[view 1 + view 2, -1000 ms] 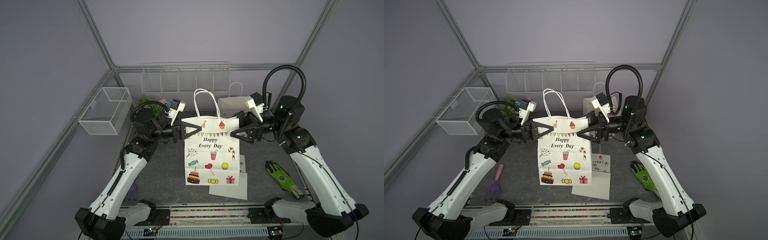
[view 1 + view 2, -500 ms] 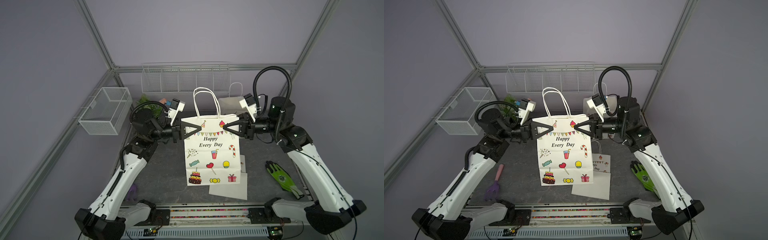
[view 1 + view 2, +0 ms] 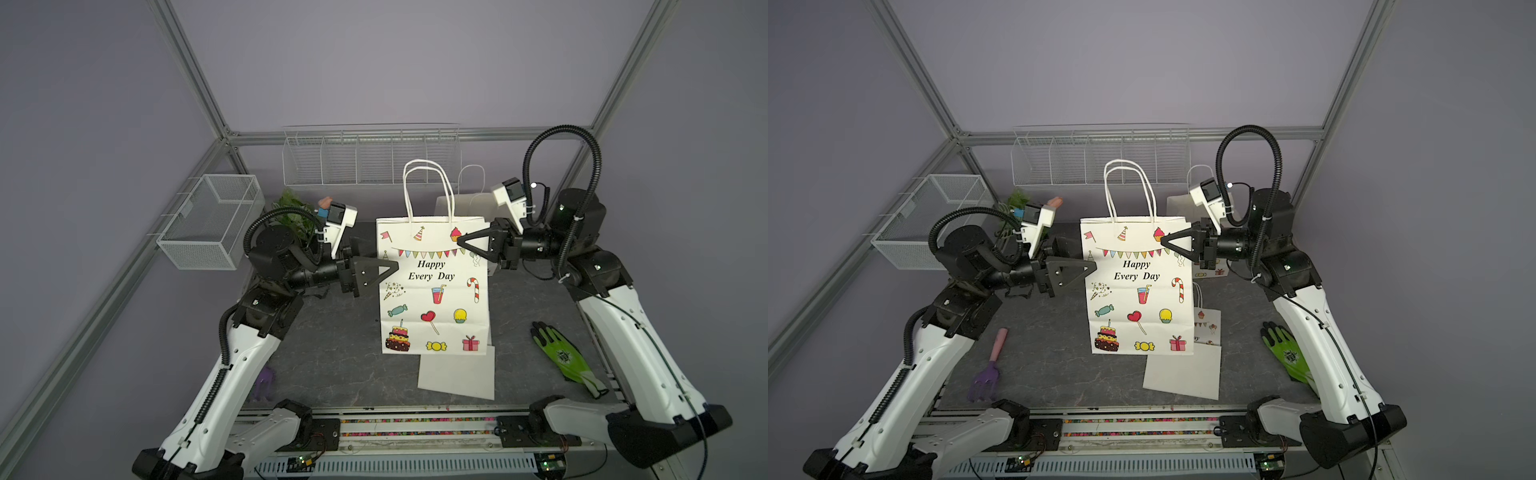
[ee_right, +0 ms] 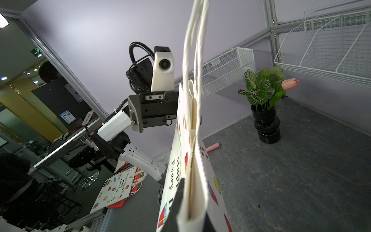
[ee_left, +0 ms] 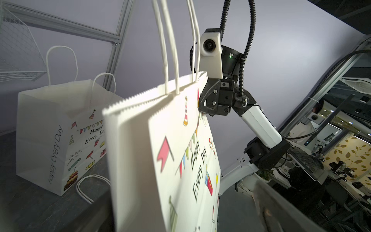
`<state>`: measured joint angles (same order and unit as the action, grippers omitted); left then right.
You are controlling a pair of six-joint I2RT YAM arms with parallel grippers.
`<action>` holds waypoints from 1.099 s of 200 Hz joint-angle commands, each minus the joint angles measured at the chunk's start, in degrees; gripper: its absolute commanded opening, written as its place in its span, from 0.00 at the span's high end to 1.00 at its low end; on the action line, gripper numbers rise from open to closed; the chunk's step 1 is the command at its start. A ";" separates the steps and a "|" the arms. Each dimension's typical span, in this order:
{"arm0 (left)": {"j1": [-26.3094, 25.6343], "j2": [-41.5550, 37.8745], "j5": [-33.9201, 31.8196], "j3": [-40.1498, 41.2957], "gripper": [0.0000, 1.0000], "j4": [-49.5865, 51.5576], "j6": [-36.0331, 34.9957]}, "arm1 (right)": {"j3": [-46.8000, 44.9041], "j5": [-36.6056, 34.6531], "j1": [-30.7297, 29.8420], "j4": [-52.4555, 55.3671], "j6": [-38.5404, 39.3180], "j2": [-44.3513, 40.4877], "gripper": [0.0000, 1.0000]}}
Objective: Put away the paper bag
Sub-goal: Press the paper bag.
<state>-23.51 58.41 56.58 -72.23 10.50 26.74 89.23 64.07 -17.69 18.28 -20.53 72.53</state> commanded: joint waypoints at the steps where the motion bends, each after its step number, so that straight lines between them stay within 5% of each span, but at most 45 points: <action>1: 0.24 -5.84 -7.04 0.09 0.00 7.05 -3.89 | -0.76 6.41 2.29 -9.60 -7.03 -0.92 0.93; 44: 0.22 -11.32 -4.19 7.20 0.00 3.81 2.51 | -0.37 11.40 2.68 -20.34 -15.08 1.32 0.93; 114: -0.72 -13.69 -3.14 14.64 0.01 -11.36 13.09 | 11.07 16.55 2.69 -22.85 -18.99 9.87 0.93; 141: -2.43 -10.37 -5.71 13.84 0.09 -11.40 11.01 | 15.30 16.99 2.60 -22.88 -20.21 14.44 0.93; 220: -4.97 -0.88 -10.94 8.98 0.08 -12.08 6.58 | 18.15 16.52 -0.23 -23.55 -21.14 19.31 0.93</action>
<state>-27.68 56.80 47.51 -60.34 -0.16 35.24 106.85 80.18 -17.15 -3.73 -40.75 92.68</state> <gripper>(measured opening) 0.922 0.068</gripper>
